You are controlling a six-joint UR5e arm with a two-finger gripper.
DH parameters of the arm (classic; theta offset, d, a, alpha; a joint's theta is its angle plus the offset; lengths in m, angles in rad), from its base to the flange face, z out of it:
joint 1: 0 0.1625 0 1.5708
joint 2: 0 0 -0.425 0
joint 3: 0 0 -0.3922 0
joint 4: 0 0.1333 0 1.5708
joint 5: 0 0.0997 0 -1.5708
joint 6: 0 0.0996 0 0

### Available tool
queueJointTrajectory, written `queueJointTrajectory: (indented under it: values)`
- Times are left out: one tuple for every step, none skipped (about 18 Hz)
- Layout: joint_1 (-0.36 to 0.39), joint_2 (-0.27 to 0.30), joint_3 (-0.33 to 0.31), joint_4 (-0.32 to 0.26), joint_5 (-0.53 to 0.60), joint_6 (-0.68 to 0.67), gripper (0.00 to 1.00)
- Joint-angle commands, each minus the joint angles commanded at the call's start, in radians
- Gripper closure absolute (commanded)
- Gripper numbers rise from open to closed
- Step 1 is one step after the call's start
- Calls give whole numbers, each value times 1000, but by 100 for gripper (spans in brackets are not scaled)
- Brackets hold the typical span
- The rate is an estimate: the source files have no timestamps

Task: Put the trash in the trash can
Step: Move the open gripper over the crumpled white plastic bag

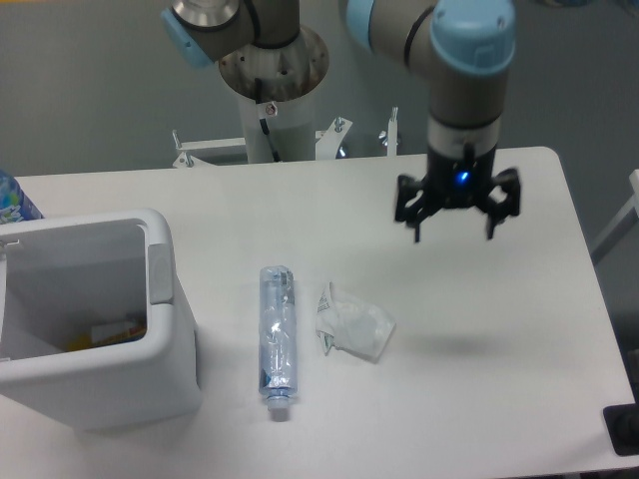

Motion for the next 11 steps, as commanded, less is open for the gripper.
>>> queueJointTrajectory:
  values:
    - [0,-5,-17,0,-11,-6,0]
    - [-2,-12,-32,0,-13,-6,0]
    - [-2,-21,-46,2,-13,-6,0]
    - [-2,-38,-51,2,-14,-8,0]
    - [-5,-55,-55,2,-16,-16,0]
    - [-9,-75,-60,3,-17,-40,0]
    - [-20,-95,-66,15,-17,-75,0]
    - [-24,-109,-68,53,-16,-112,0]
    - [-25,-112,-77,90,-16,-132,0]
    - [-26,-115,-90,116,-17,-134,0]
    - [-28,-126,-103,152,-16,-132,0]
